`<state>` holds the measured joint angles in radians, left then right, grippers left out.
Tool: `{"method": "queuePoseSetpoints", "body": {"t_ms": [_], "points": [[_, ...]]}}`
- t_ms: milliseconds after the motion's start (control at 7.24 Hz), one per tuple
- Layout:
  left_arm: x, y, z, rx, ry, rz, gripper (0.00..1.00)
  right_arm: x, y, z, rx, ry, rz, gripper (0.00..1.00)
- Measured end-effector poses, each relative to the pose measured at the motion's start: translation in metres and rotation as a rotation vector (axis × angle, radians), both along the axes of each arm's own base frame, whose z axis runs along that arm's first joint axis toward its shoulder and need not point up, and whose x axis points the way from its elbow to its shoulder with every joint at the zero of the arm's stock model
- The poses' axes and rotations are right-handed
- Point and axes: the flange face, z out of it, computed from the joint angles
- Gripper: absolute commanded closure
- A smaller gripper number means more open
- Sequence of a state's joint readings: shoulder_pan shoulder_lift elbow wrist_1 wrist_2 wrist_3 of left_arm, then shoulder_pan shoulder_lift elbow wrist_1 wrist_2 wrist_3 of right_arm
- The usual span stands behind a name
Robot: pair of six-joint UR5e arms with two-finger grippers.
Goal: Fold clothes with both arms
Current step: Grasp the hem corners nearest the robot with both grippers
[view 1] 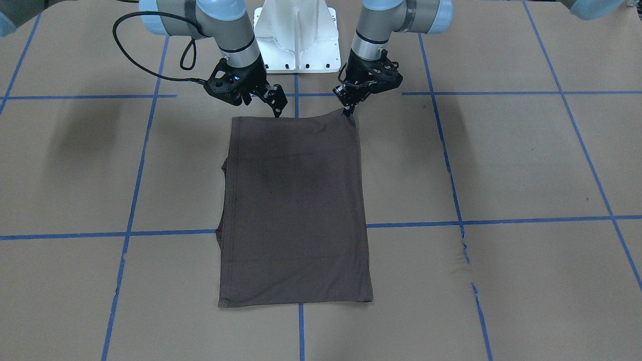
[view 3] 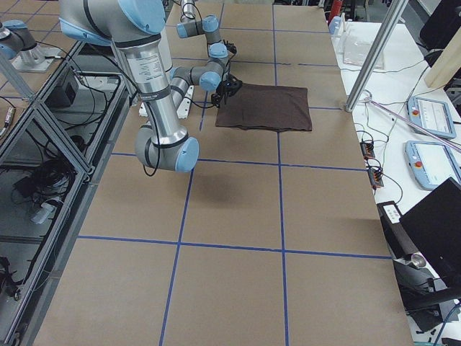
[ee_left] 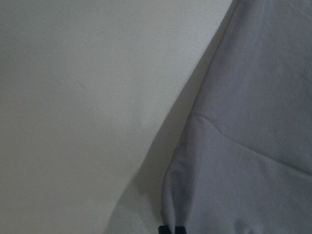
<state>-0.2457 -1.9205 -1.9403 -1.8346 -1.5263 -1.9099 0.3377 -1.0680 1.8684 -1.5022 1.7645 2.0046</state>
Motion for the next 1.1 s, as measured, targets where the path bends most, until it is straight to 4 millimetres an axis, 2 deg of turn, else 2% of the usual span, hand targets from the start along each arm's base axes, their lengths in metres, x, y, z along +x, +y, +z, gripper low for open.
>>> {"method": "queuePoseSetpoints", "body": {"t_ms": [414,690,1105], "points": [[0.001,0.0,0.0,0.0,0.0,0.0,1.0,-0.025,0.015,0.027,-0.118,0.062,0.108,0.0],[0.0,0.0,-0.001,0.0,0.001,0.0,1.0,-0.036,0.02,0.037,-0.13,0.088,0.114,0.0],[0.0,0.0,-0.001,0.001,0.002,-0.001,1.0,-0.04,0.02,0.042,-0.135,0.101,0.116,0.0]]}}
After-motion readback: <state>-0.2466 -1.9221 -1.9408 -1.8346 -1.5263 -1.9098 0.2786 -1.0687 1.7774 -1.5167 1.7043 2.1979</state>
